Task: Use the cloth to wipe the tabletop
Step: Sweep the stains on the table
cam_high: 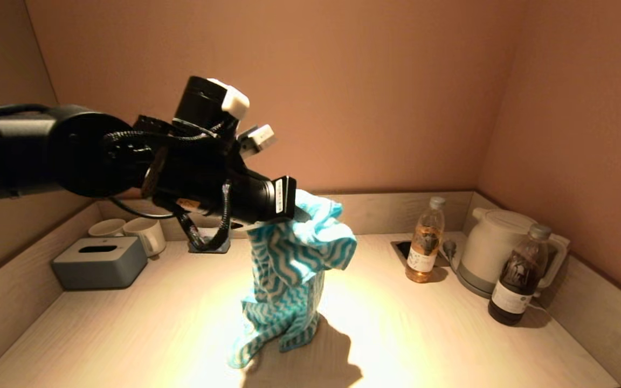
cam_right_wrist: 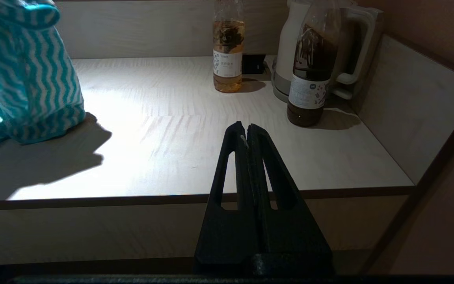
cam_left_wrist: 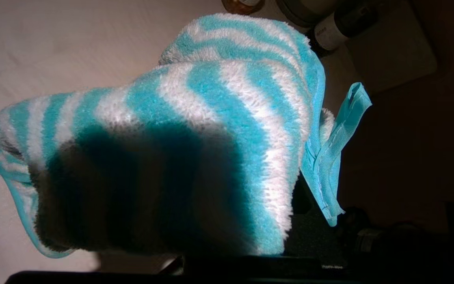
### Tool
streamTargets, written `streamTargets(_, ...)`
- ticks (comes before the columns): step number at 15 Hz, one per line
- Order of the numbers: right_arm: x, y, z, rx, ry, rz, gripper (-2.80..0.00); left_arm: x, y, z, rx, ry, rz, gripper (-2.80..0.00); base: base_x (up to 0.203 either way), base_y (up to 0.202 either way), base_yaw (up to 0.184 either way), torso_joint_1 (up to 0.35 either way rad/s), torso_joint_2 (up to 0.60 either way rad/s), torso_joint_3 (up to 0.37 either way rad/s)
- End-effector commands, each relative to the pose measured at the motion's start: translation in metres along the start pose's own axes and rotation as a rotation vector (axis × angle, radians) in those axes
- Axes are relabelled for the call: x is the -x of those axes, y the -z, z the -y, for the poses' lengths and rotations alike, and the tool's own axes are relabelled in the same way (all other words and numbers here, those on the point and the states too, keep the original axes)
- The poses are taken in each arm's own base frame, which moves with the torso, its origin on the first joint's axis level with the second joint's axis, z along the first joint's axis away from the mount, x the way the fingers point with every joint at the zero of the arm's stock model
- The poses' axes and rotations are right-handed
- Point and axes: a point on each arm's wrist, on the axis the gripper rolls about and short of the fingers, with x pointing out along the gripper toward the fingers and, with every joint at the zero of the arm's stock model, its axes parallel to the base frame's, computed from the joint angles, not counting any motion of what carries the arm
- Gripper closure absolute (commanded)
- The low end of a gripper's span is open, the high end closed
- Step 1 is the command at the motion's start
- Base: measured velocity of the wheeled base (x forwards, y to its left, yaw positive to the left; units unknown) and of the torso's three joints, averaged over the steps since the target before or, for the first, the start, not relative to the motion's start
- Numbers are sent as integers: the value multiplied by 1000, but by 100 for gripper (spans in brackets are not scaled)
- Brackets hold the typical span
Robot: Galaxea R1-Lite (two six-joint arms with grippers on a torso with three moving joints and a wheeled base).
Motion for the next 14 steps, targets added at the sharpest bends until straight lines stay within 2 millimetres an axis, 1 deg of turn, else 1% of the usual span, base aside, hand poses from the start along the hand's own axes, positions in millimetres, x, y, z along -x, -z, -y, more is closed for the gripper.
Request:
streamTargets(1,0,0,0,0,-1,-2,0,-25,9,-6,10,-14,-55,0,0,0,0,0,0,0)
streamTargets(3,0,0,0,0,-1,-1,0,-31,14,-10,17,-27,-76,0,0,0,0,0,0,0)
streamTargets(7,0,0,0,0,-1,-1,0,-44,35,-26,50,-106,-158,0,0,0,0,0,0,0)
streamTargets(10,0,0,0,0,-1,-1,0,-58,57,-48,79,-289,-202,0,0,0,0,0,0,0)
streamTargets(13,0,0,0,0,-1,-2,0,-74,77,-63,109,-363,-301,0,0,0,0,0,0,0)
streamTargets(14,0,0,0,0,-1,-1,0,-77,81,-67,120,-397,-315,0,0,0,0,0,0,0)
